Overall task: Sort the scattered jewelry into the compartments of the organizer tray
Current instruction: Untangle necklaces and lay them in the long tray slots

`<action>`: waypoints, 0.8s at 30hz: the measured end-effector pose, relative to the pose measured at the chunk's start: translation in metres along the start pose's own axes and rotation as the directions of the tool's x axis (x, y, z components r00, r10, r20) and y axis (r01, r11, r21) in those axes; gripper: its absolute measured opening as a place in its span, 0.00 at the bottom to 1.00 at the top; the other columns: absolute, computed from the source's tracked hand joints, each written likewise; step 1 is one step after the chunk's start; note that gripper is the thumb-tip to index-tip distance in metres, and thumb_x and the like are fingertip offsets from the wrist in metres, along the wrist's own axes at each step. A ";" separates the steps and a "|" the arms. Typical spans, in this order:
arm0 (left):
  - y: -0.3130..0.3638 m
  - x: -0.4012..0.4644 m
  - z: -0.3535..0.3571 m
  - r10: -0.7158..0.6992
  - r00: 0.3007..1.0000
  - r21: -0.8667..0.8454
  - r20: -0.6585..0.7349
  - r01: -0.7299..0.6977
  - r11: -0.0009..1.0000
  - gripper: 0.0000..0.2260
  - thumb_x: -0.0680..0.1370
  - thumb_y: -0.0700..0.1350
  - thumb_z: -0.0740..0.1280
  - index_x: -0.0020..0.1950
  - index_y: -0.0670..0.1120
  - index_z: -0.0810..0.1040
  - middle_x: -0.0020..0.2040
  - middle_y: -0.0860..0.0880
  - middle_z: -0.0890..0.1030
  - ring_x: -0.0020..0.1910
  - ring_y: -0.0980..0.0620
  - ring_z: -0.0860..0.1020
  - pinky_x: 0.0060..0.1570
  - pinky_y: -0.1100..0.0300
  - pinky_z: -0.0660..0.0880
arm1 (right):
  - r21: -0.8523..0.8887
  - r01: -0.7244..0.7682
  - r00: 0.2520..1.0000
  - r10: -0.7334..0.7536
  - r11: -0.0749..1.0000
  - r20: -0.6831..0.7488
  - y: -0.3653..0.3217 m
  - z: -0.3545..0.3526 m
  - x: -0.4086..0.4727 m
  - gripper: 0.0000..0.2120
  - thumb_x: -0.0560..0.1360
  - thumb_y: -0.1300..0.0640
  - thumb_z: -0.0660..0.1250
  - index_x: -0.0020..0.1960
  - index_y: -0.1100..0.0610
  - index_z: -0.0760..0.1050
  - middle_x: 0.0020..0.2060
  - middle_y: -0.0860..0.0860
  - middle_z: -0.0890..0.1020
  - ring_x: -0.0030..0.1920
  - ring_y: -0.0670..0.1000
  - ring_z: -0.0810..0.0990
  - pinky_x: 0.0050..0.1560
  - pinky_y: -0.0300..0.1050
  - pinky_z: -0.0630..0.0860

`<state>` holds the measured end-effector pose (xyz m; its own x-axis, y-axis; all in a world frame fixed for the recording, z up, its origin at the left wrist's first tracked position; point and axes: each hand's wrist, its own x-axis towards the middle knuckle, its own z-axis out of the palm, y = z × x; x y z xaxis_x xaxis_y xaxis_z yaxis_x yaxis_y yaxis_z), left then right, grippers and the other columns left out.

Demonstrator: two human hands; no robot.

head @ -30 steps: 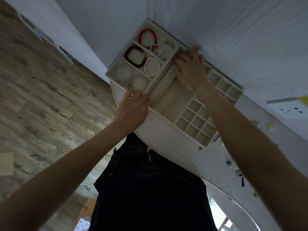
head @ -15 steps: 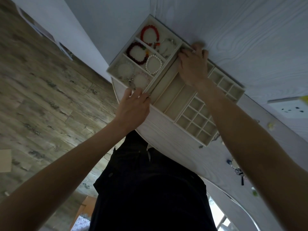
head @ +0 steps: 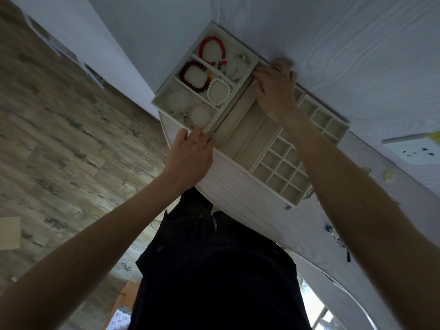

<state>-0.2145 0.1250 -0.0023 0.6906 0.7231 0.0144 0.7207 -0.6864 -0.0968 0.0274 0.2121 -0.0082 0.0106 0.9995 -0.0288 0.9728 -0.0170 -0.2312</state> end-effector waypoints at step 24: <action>0.235 0.059 -0.031 0.371 0.928 -0.395 0.006 -0.339 0.854 0.12 0.68 0.41 0.72 0.51 0.45 0.81 0.47 0.46 0.82 0.51 0.42 0.77 0.53 0.52 0.60 | 0.187 -0.549 0.798 0.577 0.815 -0.173 0.097 -0.021 -0.369 0.14 0.70 0.61 0.64 0.55 0.60 0.79 0.54 0.57 0.80 0.58 0.62 0.75 0.55 0.59 0.73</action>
<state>-0.0023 0.0038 0.0062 0.9085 0.4169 -0.0282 0.4049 -0.8617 0.3060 0.1227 -0.1577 0.0006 0.6103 0.7921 0.0121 0.7434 -0.5674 -0.3541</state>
